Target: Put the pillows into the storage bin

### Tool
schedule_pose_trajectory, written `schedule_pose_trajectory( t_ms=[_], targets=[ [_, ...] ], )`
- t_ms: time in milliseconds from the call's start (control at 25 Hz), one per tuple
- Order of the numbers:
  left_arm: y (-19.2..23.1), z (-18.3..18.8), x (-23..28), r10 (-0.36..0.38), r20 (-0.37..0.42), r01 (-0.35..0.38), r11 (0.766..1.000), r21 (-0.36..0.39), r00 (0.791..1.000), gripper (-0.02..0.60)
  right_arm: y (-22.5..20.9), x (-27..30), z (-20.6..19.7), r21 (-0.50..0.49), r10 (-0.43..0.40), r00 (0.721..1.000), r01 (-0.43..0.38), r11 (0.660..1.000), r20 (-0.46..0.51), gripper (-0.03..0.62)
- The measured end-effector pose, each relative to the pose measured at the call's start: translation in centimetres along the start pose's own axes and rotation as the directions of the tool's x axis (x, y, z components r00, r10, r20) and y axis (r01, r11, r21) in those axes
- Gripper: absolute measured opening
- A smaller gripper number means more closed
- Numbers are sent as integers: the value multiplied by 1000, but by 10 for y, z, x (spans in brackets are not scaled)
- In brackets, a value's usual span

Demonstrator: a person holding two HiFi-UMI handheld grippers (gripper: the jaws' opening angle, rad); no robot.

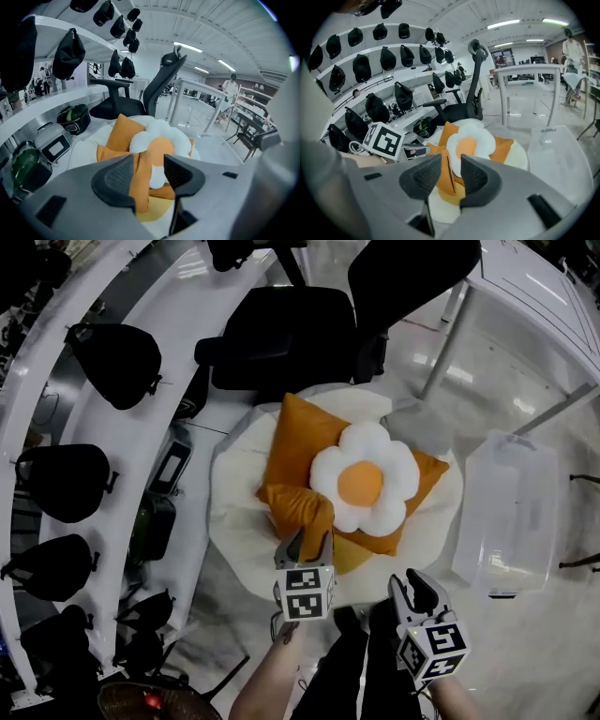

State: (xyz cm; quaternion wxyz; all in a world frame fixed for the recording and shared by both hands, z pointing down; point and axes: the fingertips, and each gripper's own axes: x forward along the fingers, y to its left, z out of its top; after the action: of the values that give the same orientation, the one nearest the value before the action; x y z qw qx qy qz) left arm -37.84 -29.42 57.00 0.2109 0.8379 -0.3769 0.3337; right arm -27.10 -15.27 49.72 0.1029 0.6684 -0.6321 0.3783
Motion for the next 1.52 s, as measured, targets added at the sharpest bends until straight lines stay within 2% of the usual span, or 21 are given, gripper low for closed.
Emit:
schedule_pose_trajectory(
  t_ms=[160, 360, 520, 640, 800, 1000, 1120, 1280, 1520],
  targets=[
    [3, -3, 38, 22, -37, -20, 999, 42, 999, 183, -5, 15, -6, -14, 28, 1000, -28, 1000, -10, 124],
    [3, -14, 75, 74, -103, -63, 992, 107, 992, 192, -23, 21, -15, 22, 30, 999, -30, 999, -20, 124],
    [8, -24, 95, 137, -167, -111, 982, 156, 976, 192, -38, 21, -21, 32, 29, 999, -28, 999, -28, 123],
    [15, -26, 105, 199, -177, -166, 969, 185, 964, 192, -49, 19, -22, 44, 20, 999, -19, 999, -27, 120],
    [15, -21, 109, 245, -185, -207, 957, 206, 952, 122, -62, 15, -20, 60, 6, 1000, -5, 998, -19, 117],
    [10, -32, 96, 245, -234, -203, 961, 188, 941, 73, -76, 2, -18, 84, 1, 1000, 0, 996, -11, 111],
    [11, -37, 75, 263, -243, -225, 959, 173, 934, 64, -81, -6, -15, 91, 2, 1000, -1, 996, -7, 109],
    [5, -31, 38, 268, -183, -246, 960, 137, 946, 61, -86, -18, -11, 96, 3, 1000, -3, 995, -1, 104],
    [-16, -15, -24, 234, -112, -227, 971, 75, 966, 58, -83, -39, -1, 87, 23, 1000, -23, 996, 6, 103]
  ],
)
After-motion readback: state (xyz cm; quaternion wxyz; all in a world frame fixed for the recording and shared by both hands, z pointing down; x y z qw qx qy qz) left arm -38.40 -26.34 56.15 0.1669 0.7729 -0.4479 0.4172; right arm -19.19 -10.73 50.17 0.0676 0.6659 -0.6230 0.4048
